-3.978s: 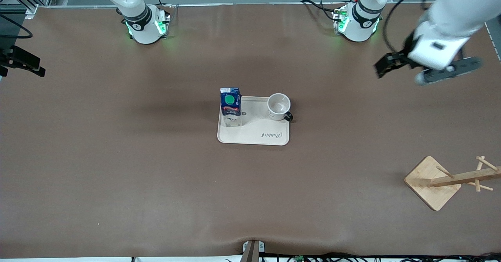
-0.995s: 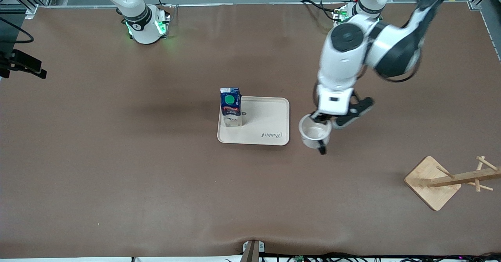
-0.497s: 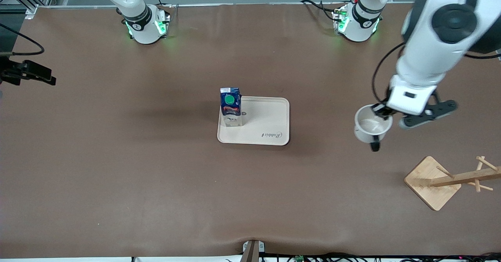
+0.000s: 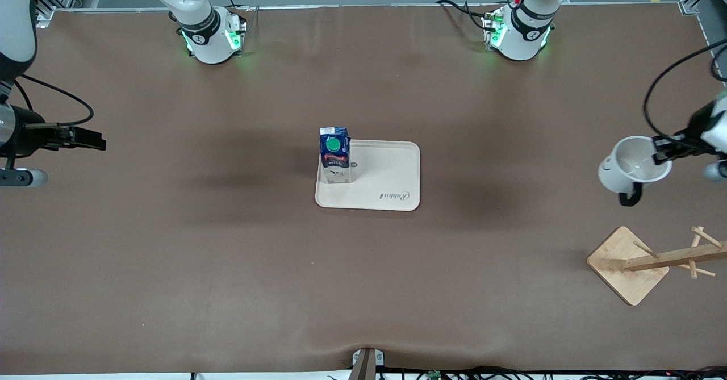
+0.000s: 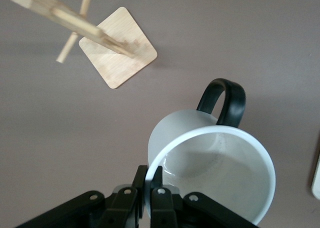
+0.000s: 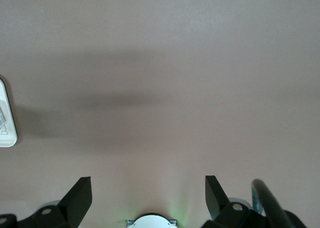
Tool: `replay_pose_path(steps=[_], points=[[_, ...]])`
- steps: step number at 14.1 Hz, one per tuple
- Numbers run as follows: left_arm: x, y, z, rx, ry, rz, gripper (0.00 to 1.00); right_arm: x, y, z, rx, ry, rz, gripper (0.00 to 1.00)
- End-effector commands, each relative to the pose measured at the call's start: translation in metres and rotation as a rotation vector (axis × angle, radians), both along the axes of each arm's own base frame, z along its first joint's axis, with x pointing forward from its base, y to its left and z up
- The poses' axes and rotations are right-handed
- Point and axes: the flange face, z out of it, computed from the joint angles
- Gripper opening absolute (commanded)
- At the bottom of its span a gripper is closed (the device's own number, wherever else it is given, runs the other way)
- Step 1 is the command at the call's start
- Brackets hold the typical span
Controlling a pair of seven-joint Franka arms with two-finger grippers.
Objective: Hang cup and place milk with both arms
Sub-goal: 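Lift the mug and carry it toward the wooden stand with the left gripper, then lower the mug toward the stand peg while the right gripper reaches the milk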
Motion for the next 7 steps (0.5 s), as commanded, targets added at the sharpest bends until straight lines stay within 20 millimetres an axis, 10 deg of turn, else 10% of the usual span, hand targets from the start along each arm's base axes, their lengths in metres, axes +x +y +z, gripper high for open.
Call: replay_pose_path(steps=[1, 7], points=[[0.007, 0.025, 0.007, -0.046, -0.014, -0.046, 0.00, 0.009, 0.002, -0.010, 0.012, 0.003, -0.001, 1.00], [0.027, 0.067, -0.022, -0.084, -0.045, -0.086, 0.00, 0.033, 0.043, -0.052, 0.133, -0.002, 0.020, 1.00]])
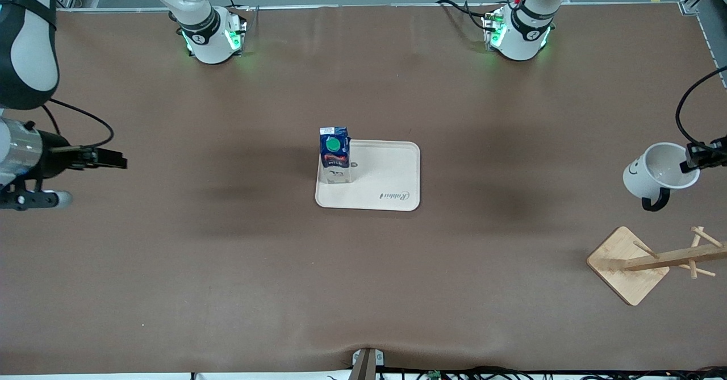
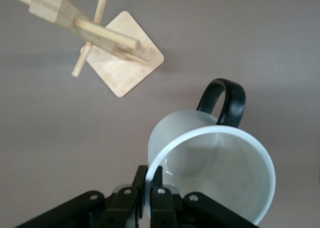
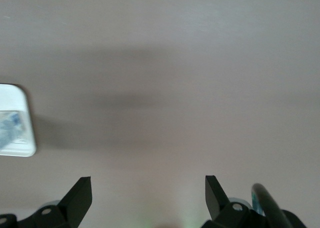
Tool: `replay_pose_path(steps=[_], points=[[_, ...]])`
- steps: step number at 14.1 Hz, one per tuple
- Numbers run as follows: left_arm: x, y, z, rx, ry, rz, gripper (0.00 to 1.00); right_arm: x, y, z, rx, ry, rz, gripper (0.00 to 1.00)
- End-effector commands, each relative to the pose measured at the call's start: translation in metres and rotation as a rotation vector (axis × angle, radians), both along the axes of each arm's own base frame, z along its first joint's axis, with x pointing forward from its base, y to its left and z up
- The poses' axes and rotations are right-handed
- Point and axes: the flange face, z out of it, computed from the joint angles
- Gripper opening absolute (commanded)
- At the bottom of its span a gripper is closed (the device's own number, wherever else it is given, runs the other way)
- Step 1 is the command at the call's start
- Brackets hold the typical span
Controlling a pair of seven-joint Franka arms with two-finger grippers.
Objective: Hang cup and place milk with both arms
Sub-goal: 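Lower the mug toward the stand peg while the right gripper reaches the milk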
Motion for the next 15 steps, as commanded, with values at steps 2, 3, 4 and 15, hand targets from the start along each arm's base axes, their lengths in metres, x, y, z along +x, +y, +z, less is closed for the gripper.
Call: replay_pose_path(steps=[2, 3, 4, 15], points=[[0.016, 0.017, -0.003, -0.035, -0.056, -0.017, 0.00, 0.001, 0.045, -0.029, 0.087, 0.066, 0.007, 1.00], [0.021, 0.022, -0.006, -0.048, -0.062, -0.013, 0.00, -0.005, 0.055, -0.037, 0.110, 0.106, -0.026, 1.00], [0.025, 0.025, -0.008, -0.057, -0.066, -0.013, 0.00, -0.008, 0.075, -0.040, 0.135, 0.132, -0.074, 1.00], [0.034, 0.067, -0.024, -0.081, -0.112, 0.003, 0.00, -0.085, 0.361, -0.084, 0.087, 0.020, -0.064, 1.00]])
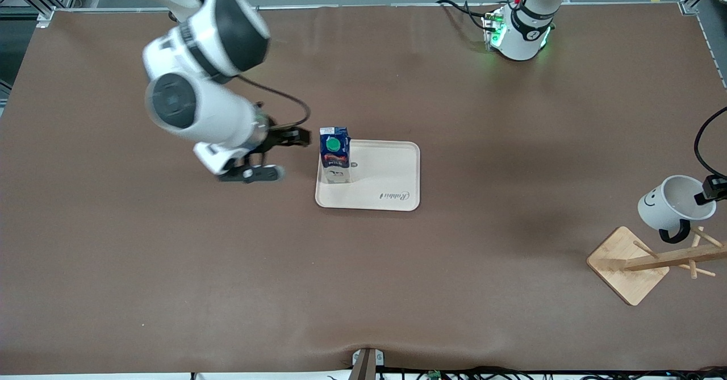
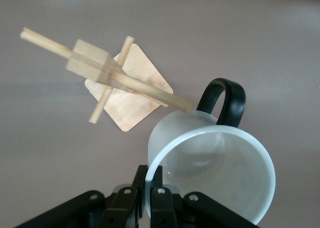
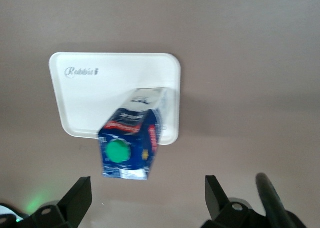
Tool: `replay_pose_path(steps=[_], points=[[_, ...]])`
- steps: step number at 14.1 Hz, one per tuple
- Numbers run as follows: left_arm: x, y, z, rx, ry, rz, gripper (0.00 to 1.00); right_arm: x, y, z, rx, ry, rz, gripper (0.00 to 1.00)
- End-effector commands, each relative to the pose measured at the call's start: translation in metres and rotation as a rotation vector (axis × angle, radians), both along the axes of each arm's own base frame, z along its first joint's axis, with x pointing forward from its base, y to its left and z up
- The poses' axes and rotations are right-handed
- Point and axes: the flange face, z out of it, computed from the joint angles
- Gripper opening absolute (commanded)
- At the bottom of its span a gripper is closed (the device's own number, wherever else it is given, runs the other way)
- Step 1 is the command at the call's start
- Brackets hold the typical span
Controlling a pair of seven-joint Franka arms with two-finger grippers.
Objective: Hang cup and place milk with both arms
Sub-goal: 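Lower the mug toward the stand peg while the right gripper reaches the milk, then hang the mug handle on the peg while the right gripper grasps the milk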
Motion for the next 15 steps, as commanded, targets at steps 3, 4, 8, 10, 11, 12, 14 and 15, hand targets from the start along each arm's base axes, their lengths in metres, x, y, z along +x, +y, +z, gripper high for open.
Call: replay_pose_path(steps=[3, 4, 8, 10, 11, 12, 14, 15], points=[[0.000, 0.030, 0.001, -0.022, -0.037, -0.036, 0.00, -0.022, 0.030, -0.041, -0.021, -0.004, -0.009, 1.00], [-0.002, 0.038, 0.002, -0.028, -0.042, -0.033, 0.00, -0.026, 0.038, -0.049, -0.035, -0.014, -0.001, 1.00], [-0.001, 0.048, -0.003, -0.043, -0.052, -0.048, 0.00, -0.042, 0.069, -0.080, -0.092, -0.044, -0.004, 1.00], [0.000, 0.056, -0.009, -0.046, -0.058, -0.062, 0.00, -0.047, 0.074, -0.093, -0.101, -0.047, 0.006, 1.00], [-0.002, 0.064, -0.010, -0.046, -0.060, -0.056, 0.01, -0.048, 0.072, -0.099, -0.108, -0.055, 0.006, 1.00], [-0.001, 0.062, -0.009, -0.046, -0.062, -0.057, 0.46, -0.051, 0.072, -0.106, -0.117, -0.058, 0.011, 1.00], [0.001, 0.058, 0.001, -0.045, -0.077, -0.049, 1.00, -0.058, 0.077, -0.115, -0.119, -0.073, 0.014, 1.00], [0.001, 0.056, 0.005, -0.043, -0.082, -0.050, 1.00, -0.060, 0.079, -0.120, -0.113, -0.086, 0.006, 1.00]])
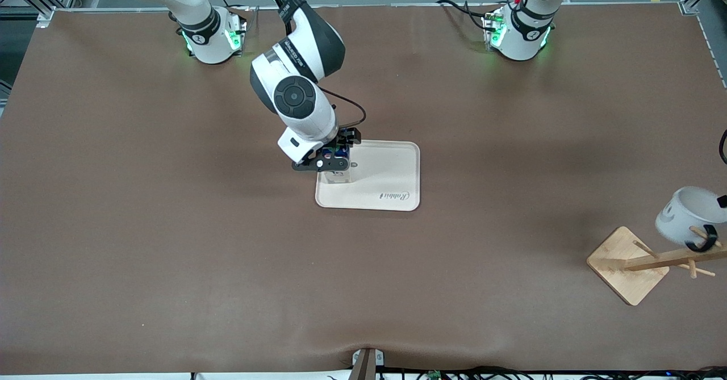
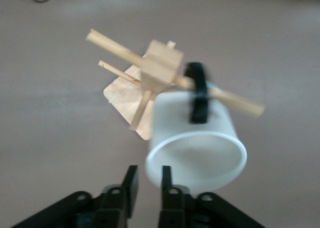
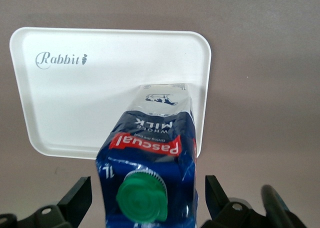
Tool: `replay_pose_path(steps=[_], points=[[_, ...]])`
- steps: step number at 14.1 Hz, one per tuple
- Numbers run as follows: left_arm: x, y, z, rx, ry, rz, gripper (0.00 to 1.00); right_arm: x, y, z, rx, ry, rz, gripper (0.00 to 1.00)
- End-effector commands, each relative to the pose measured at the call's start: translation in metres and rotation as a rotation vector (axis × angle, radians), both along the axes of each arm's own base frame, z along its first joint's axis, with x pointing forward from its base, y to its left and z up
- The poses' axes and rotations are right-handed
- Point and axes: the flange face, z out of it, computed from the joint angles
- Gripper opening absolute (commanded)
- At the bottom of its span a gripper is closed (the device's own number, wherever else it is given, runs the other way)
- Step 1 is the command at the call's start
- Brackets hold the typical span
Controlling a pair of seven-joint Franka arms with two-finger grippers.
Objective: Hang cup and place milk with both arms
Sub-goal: 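Hang the mug handle on the peg while the right gripper grasps the milk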
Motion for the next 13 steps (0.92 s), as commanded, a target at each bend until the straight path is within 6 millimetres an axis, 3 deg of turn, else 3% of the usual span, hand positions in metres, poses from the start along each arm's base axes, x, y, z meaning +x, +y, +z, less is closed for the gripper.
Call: replay_pose_path(steps=[1, 2, 5, 7, 10, 13], points=[[0.003, -0.012, 0.020, -0.017, -0.036, -0.019, 1.00, -0.008, 0.003, -0.005, -0.013, -0.036, -0.020, 0.79], [0.003, -0.022, 0.026, -0.023, -0.035, -0.013, 1.00, -0.008, 0.004, -0.003, -0.019, -0.032, -0.044, 0.02], [-0.002, -0.056, 0.053, -0.022, -0.021, 0.058, 1.00, 0.000, 0.005, 0.013, -0.023, -0.034, -0.192, 0.00], [-0.008, -0.085, 0.068, -0.020, 0.016, 0.102, 1.00, 0.017, -0.007, 0.041, -0.030, -0.014, -0.202, 0.00], [-0.026, -0.123, 0.089, -0.008, 0.095, 0.154, 1.00, 0.050, -0.049, 0.080, -0.042, 0.039, -0.261, 0.00], [-0.042, -0.153, 0.106, 0.017, 0.140, 0.194, 1.00, 0.074, -0.126, 0.104, -0.053, 0.091, -0.266, 0.00]])
